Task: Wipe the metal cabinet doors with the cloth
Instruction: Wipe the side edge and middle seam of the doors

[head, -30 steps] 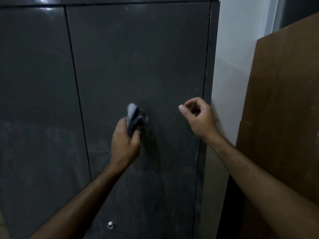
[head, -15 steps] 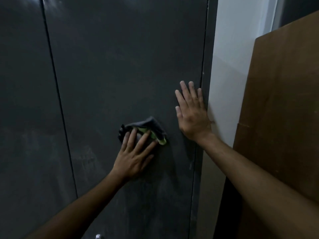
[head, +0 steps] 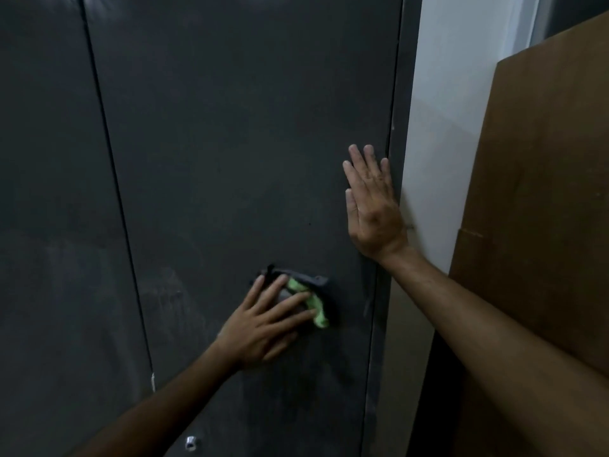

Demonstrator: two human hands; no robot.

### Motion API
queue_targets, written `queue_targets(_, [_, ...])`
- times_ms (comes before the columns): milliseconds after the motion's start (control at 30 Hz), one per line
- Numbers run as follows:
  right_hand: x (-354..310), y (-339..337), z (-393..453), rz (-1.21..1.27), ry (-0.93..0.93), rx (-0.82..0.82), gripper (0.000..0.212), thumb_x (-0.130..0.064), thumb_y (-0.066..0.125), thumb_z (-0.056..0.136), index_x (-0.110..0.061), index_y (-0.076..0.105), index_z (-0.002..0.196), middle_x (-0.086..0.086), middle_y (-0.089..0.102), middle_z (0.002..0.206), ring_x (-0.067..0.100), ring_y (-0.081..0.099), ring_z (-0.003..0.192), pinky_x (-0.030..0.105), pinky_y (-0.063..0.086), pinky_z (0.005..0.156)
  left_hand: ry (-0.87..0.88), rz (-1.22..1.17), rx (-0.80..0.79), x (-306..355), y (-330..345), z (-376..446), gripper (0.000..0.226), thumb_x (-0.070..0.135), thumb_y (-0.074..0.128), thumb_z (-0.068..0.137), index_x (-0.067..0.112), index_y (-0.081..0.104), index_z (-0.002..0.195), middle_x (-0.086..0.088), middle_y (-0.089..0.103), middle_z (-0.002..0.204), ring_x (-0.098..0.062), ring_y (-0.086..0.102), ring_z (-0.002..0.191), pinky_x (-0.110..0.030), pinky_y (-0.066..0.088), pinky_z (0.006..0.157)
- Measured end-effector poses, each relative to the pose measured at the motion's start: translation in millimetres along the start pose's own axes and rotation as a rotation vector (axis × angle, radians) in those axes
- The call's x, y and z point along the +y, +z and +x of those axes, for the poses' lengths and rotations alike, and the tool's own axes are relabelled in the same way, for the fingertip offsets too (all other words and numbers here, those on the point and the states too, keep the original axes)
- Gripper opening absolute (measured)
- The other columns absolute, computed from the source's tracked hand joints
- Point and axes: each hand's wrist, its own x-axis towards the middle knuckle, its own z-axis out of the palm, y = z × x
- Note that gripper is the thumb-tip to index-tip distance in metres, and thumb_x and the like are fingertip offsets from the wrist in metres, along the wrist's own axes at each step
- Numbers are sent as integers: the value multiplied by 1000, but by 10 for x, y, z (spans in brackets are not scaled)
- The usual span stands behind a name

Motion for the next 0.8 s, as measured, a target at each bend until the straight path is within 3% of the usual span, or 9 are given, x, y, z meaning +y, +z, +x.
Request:
queue_targets(100, [-21, 25, -2, -35, 8, 9, 47, -12, 39, 107, 3, 39, 152, 21, 31, 163, 38, 22, 154, 53, 14, 128, -164, 3, 90, -392, -141, -125, 52, 46, 48, 107, 36, 42, 158, -6, 47, 162, -46, 18, 159, -70, 18, 124])
queue_targets(200, [-35, 28, -2, -38, 9, 24, 47, -10, 40, 107, 3, 40, 152, 21, 32, 163, 39, 24, 154, 53, 14, 128, -535, -34, 290, -643, -271, 642, 49, 45, 52, 106, 31, 50, 152, -12, 45, 161, -51, 20, 155, -68, 8, 126])
queue_targets(233, [-29, 24, -2, -34, 8, 25, 47, -10, 40, 106, 4, 40, 151, 22, 32, 162, 39, 24, 154, 53, 14, 128, -567, -67, 295, -550, -286, 865, 50, 45, 53, 105, 30, 51, 152, -12, 42, 163, -51, 19, 155, -68, 6, 126])
queue_targets(367, [-22, 21, 8, -63, -1, 25, 48, -11, 40, 106, 3, 40, 152, 21, 32, 163, 38, 24, 154, 52, 15, 128, -18, -41, 69, 28, 19, 348, 62, 47, 59, 101, 37, 41, 160, 0, 37, 168, -44, 15, 160, -66, 8, 128])
queue_targets(433, [-43, 43, 4, -106, -6, 36, 48, -13, 41, 107, 3, 39, 152, 21, 31, 163, 38, 24, 154, 53, 17, 127, 30, 15, -4, -86, 23, -244, 69, 47, 57, 101, 39, 30, 164, 1, 38, 167, -42, 14, 161, -63, 9, 129])
queue_targets(533, [-69, 62, -9, -155, -6, 42, 50, -17, 42, 107, 2, 38, 153, 21, 30, 163, 37, 23, 154, 54, 18, 126, -209, 27, 81, -678, -198, -410, 58, 45, 49, 104, 35, 37, 160, -10, 49, 160, -45, 8, 160, -68, 10, 127])
queue_targets(667, [-81, 52, -3, -179, 0, 25, 52, -19, 44, 107, 2, 38, 153, 21, 29, 164, 38, 22, 154, 54, 18, 126, -768, -94, 348, -1096, -416, 478, 50, 44, 45, 109, 24, 47, 155, -14, 31, 168, -53, 11, 155, -64, -2, 127])
queue_targets(700, [-84, 45, -1, -182, 1, 22, 52, -20, 44, 107, 2, 38, 153, 21, 29, 164, 38, 22, 154, 55, 18, 126, -720, -102, 344, -993, -389, 564, 50, 45, 45, 109, 26, 46, 155, -13, 29, 168, -53, 11, 155, -65, -2, 127])
queue_targets(800, [-108, 47, 11, -199, 19, 32, 51, -21, 46, 106, 0, 41, 152, 21, 31, 163, 38, 23, 154, 56, 19, 126, -169, -14, 113, -672, -162, -88, 53, 48, 46, 107, 32, 43, 158, -7, 36, 168, -51, 18, 156, -75, 16, 122])
